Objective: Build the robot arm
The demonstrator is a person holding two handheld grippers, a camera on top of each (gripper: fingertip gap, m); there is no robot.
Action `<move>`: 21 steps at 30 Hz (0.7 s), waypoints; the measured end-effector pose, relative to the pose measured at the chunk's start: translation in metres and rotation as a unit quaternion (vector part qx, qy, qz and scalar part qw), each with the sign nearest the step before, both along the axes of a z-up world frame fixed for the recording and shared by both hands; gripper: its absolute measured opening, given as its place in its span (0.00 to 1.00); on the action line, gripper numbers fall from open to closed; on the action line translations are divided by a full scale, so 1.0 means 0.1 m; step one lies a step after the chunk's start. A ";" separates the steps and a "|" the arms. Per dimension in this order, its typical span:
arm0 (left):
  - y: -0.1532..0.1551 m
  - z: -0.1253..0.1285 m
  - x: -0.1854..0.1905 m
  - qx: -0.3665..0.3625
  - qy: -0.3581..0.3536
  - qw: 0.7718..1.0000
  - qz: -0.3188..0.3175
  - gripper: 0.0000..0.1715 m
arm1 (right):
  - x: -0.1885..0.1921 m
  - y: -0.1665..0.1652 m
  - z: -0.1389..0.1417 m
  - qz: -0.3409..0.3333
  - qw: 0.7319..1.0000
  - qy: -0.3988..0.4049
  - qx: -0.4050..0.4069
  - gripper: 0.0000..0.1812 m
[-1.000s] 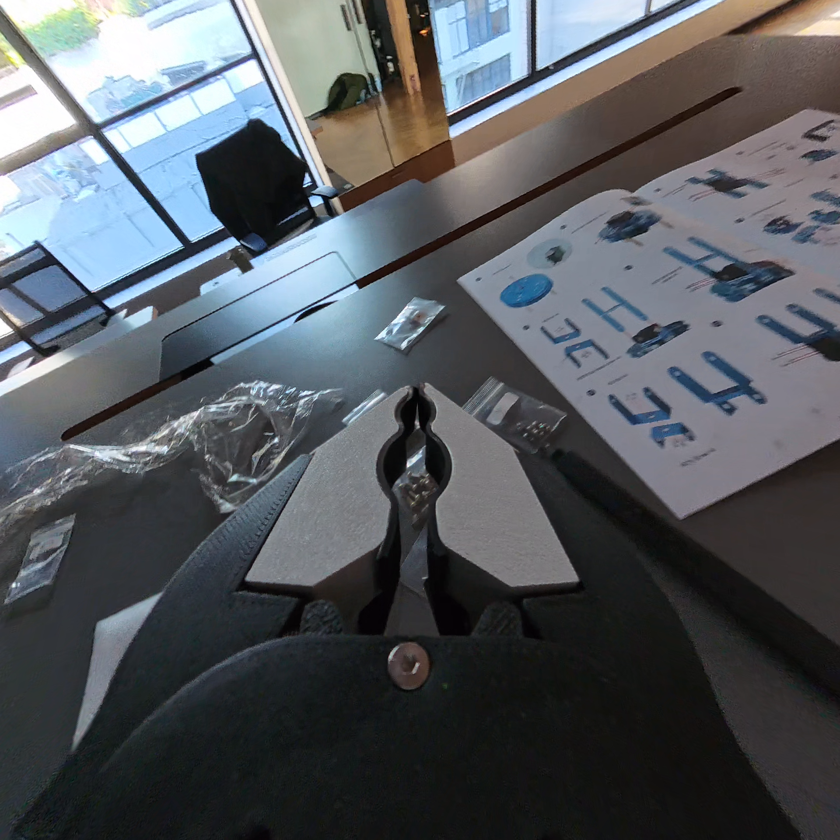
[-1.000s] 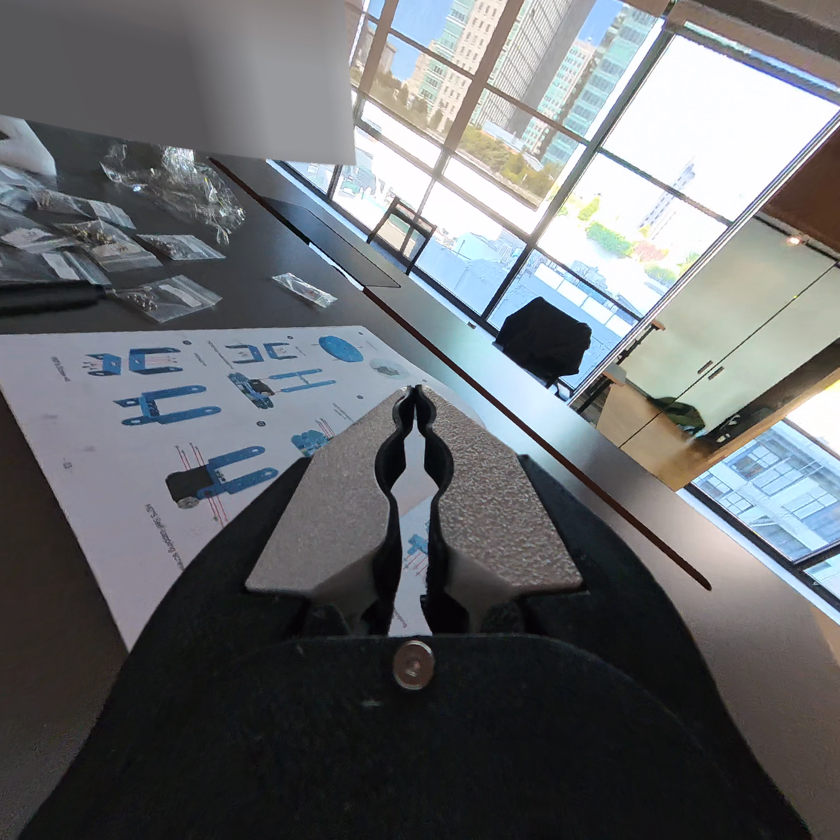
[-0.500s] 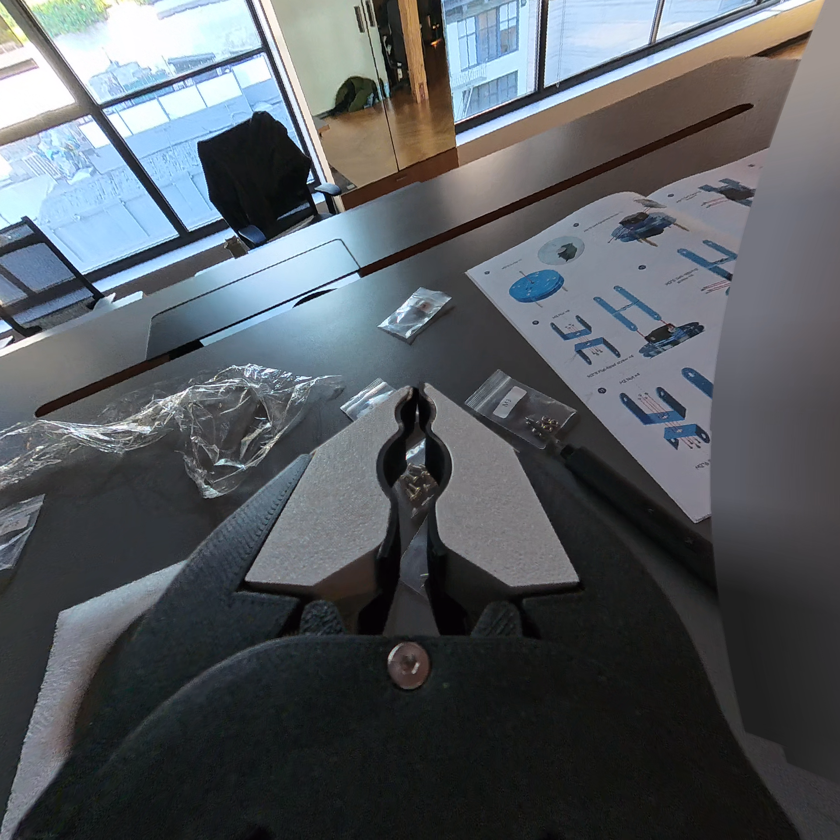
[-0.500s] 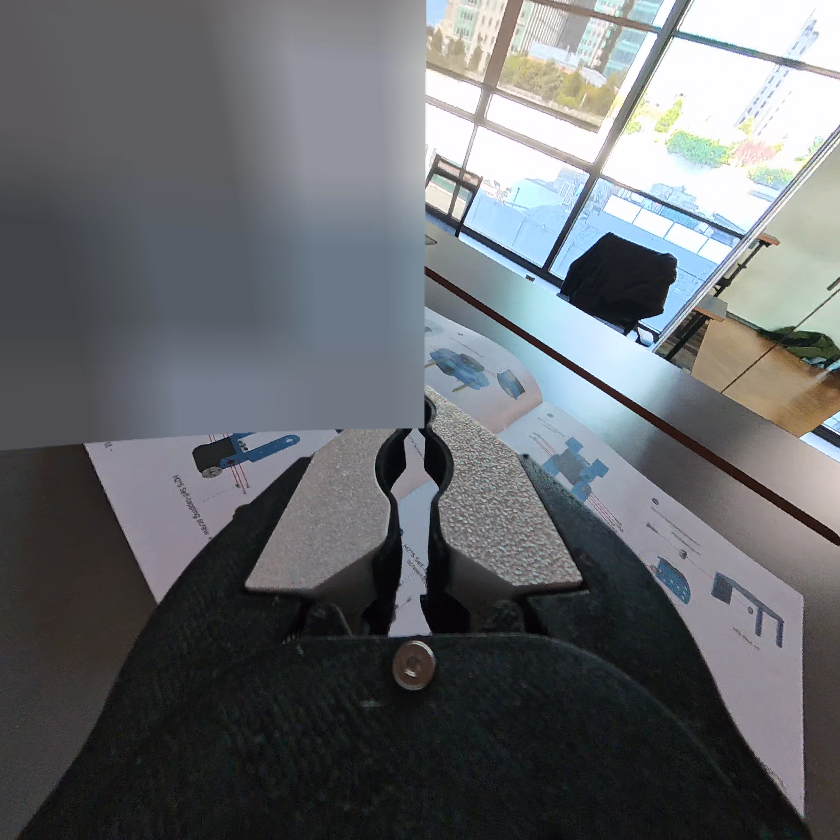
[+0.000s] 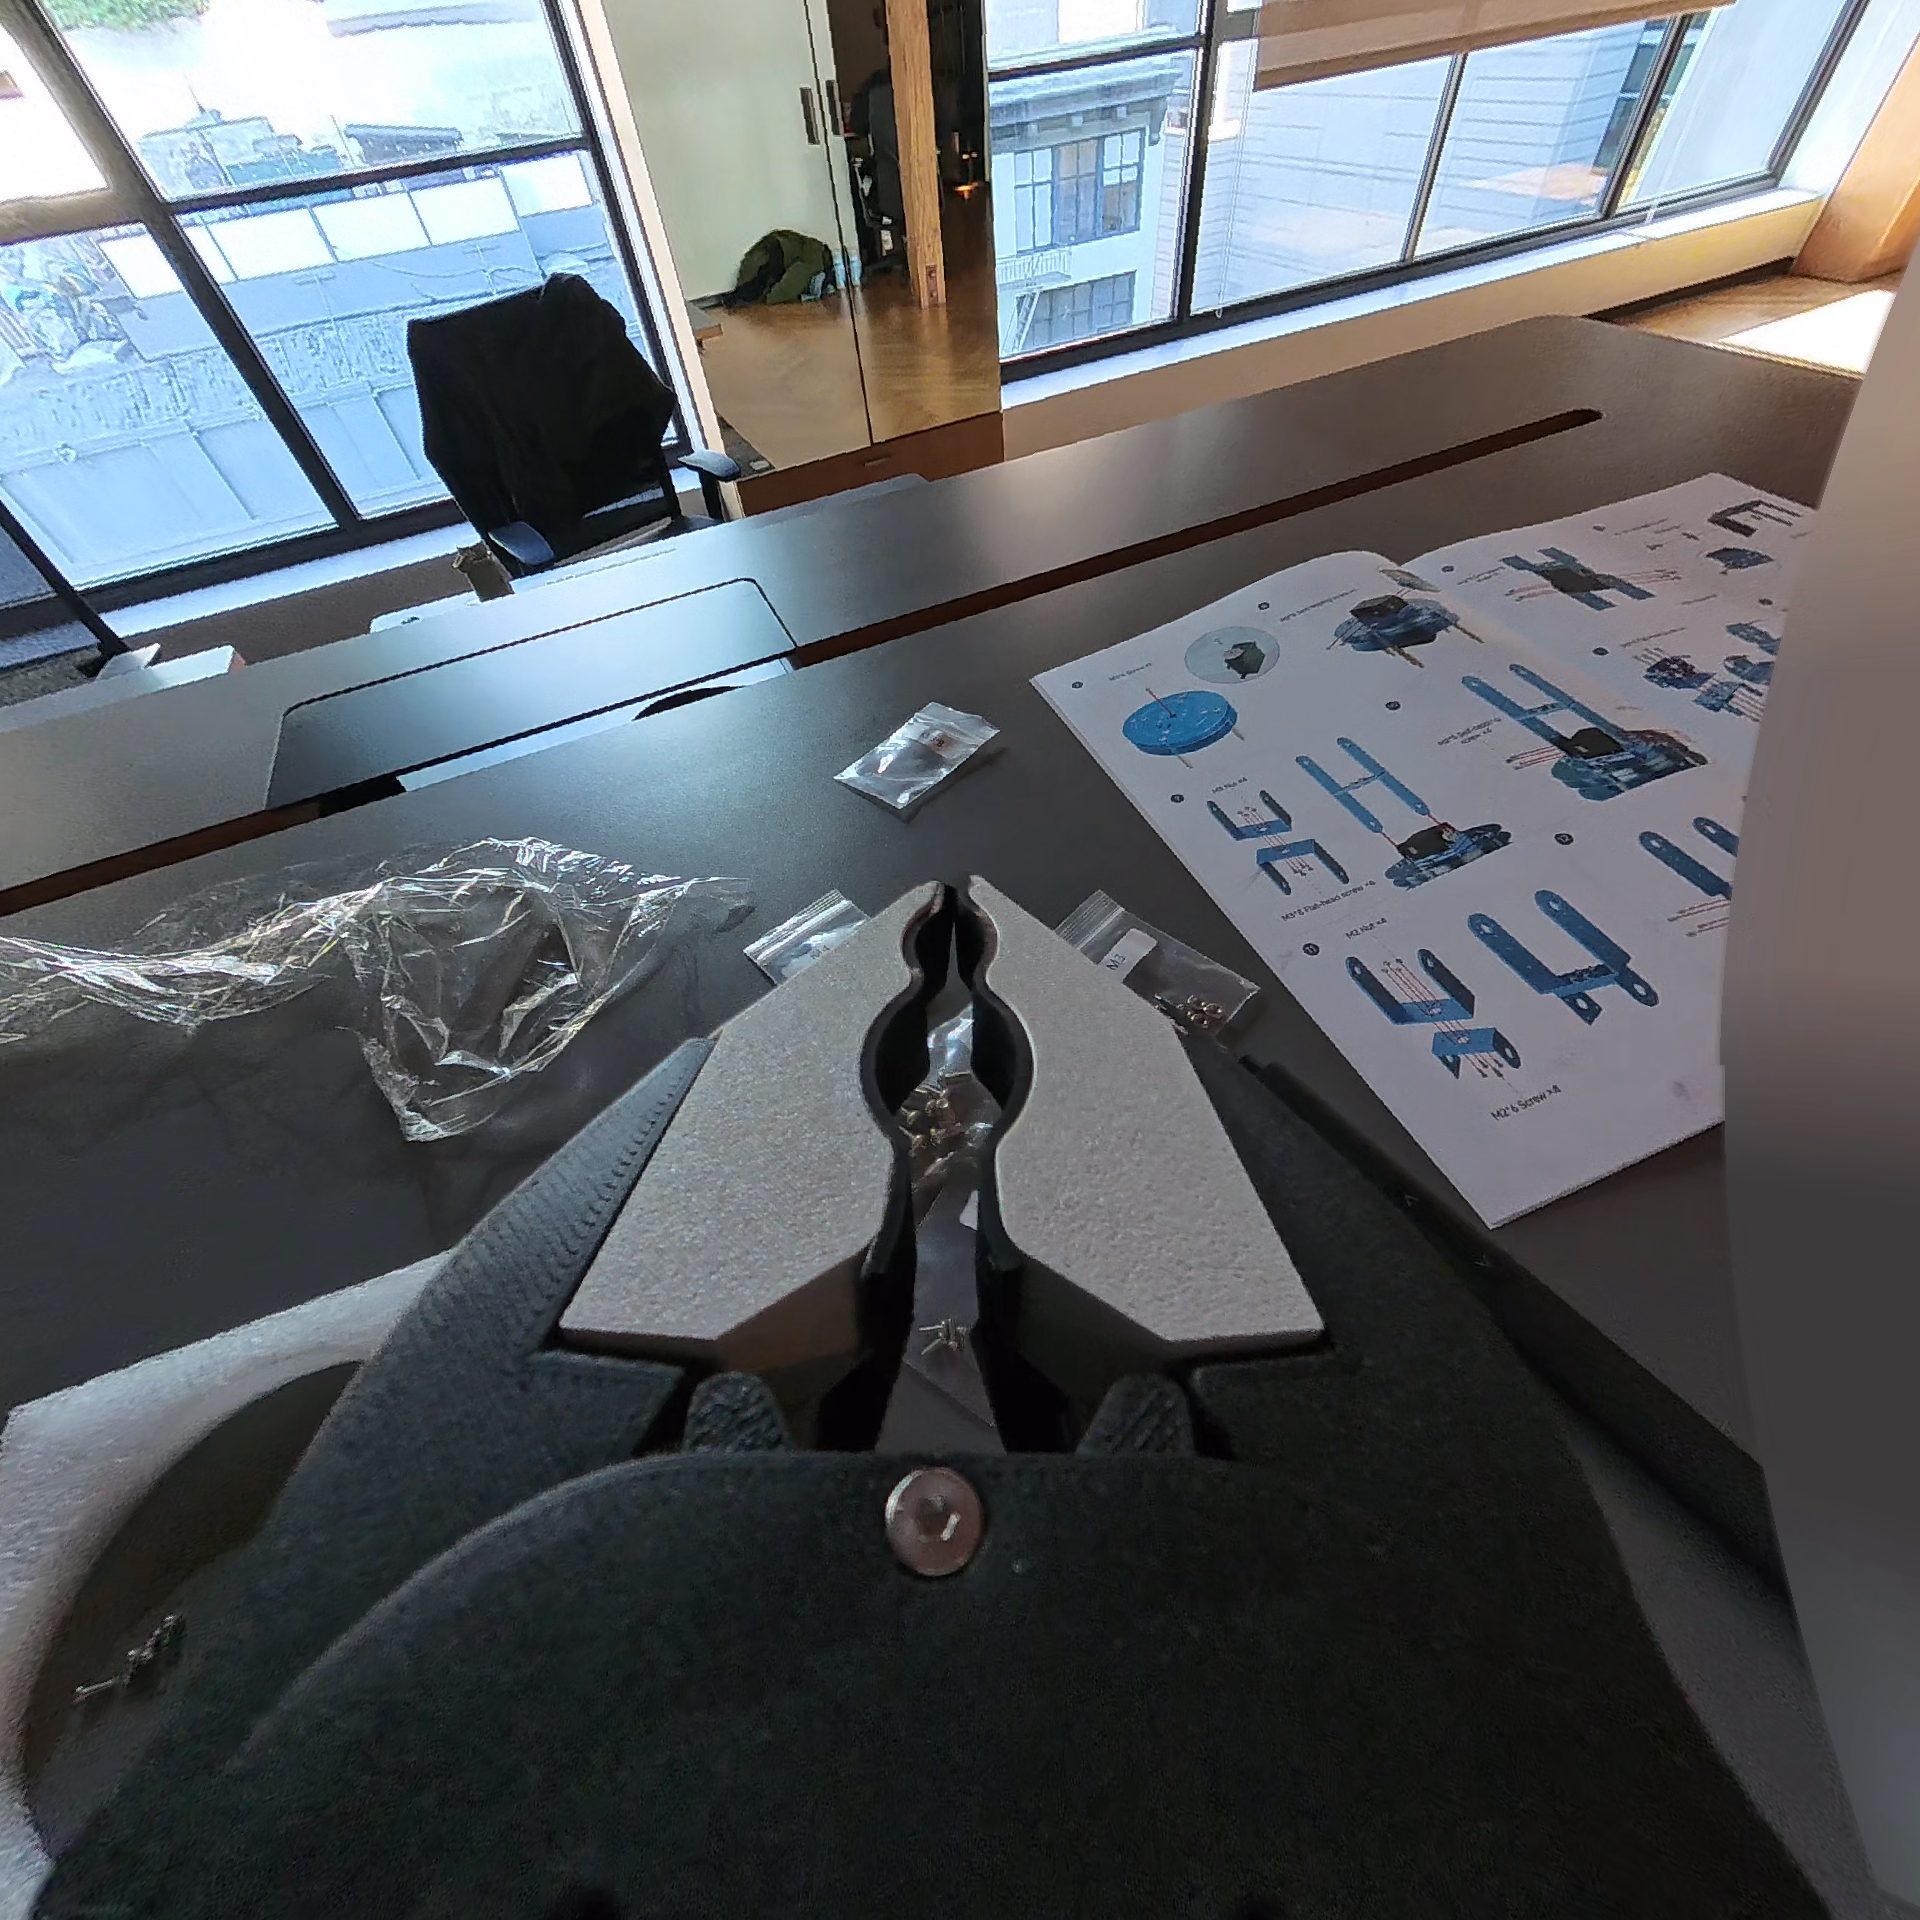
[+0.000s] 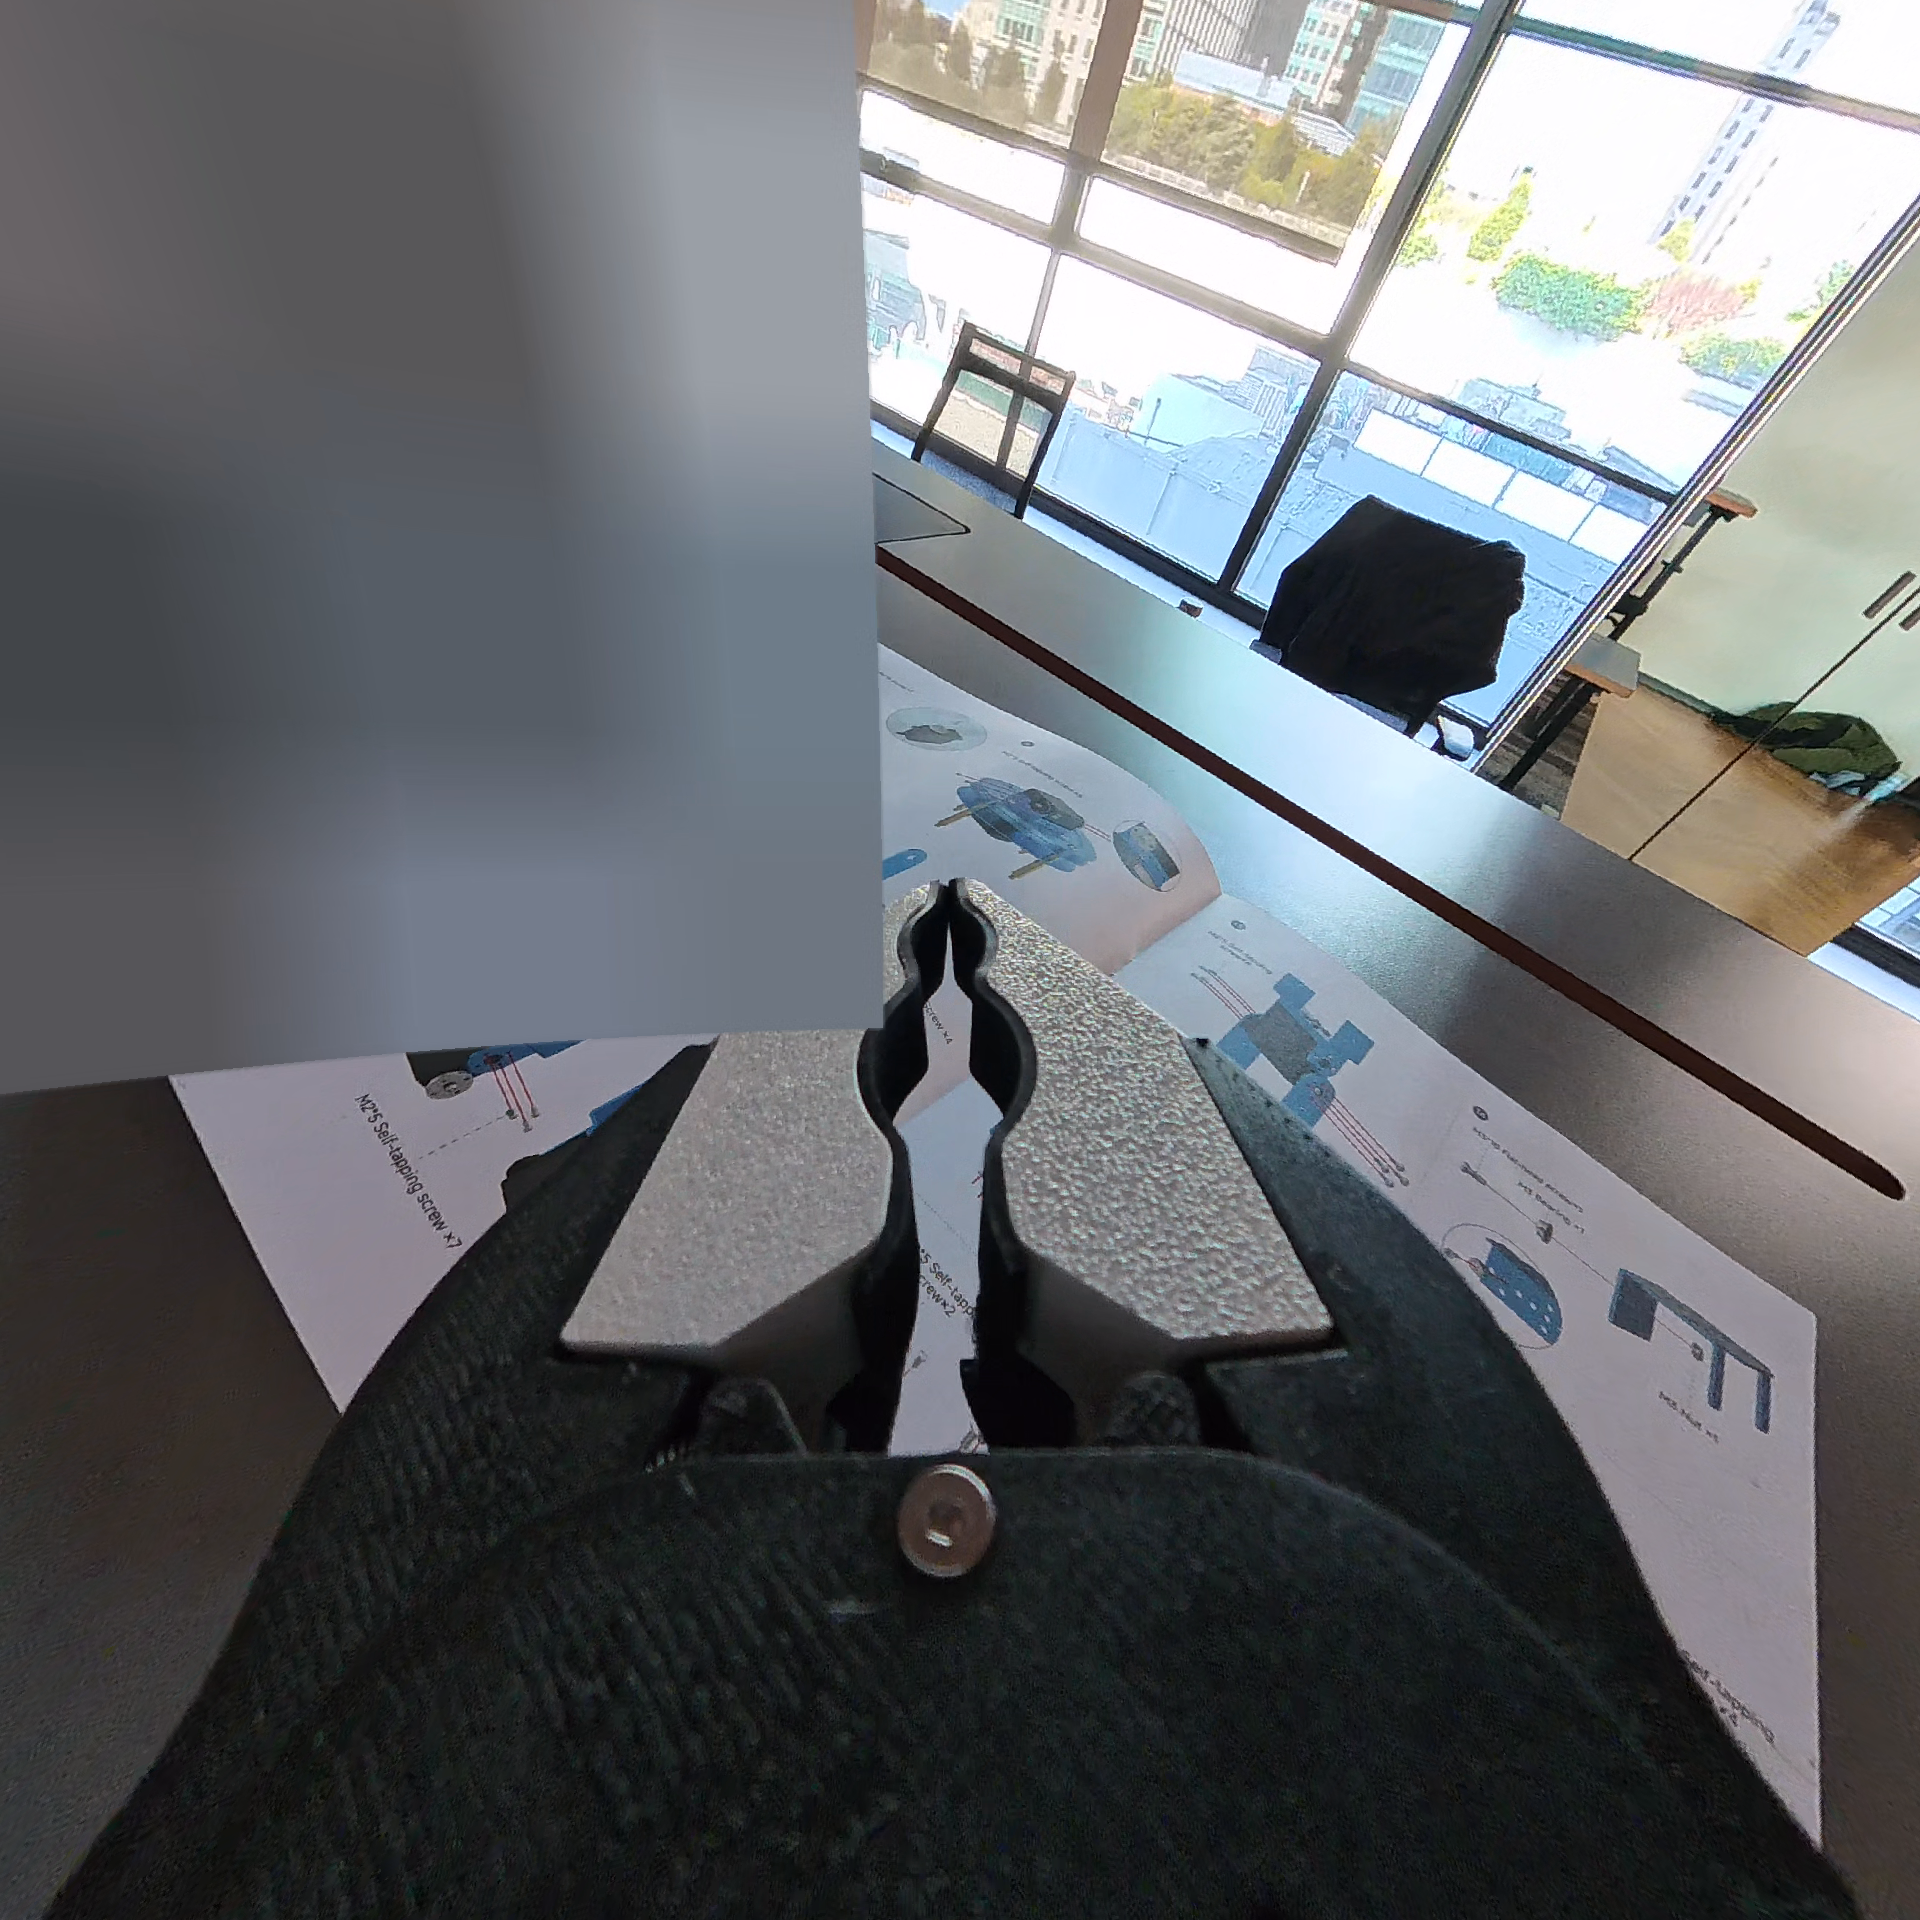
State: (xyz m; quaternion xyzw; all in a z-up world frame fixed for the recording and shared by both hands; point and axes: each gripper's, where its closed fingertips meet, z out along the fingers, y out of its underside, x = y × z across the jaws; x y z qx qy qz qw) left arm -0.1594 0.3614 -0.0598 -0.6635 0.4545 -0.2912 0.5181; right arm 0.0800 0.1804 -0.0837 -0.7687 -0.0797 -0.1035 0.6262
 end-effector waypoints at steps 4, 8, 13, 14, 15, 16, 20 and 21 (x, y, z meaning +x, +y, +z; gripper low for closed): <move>0.00 -0.05 0.01 -0.009 0.005 1.000 -0.003 0.00 | 0.00 0.00 0.00 0.001 1.000 0.001 0.000 0.00; -0.01 -0.04 0.01 -0.013 0.001 1.000 -0.005 0.00 | -0.01 0.00 0.00 0.002 1.000 -0.001 0.000 0.00; -0.01 0.00 -0.01 -0.005 -0.002 1.000 -0.003 0.00 | -0.02 0.00 -0.01 0.003 1.000 -0.003 -0.003 0.00; 0.00 -0.01 -0.01 -0.003 0.002 1.000 -0.002 0.00 | -0.01 0.01 -0.02 0.002 1.000 -0.002 -0.004 0.00; 0.01 -0.02 0.00 -0.005 0.006 1.000 -0.002 0.00 | -0.01 0.02 -0.01 0.003 1.000 -0.003 -0.002 0.00; 0.00 -0.02 0.00 -0.009 0.009 1.000 -0.006 0.00 | -0.01 0.04 0.00 0.004 1.000 -0.007 0.001 0.00; 0.06 0.26 -0.17 0.033 0.002 0.999 0.019 0.00 | 0.00 0.09 0.04 0.002 1.000 0.002 0.013 0.00; 0.09 0.43 -0.29 0.055 -0.012 0.998 0.040 0.00 | 0.00 0.08 0.07 0.002 1.000 0.002 0.021 0.00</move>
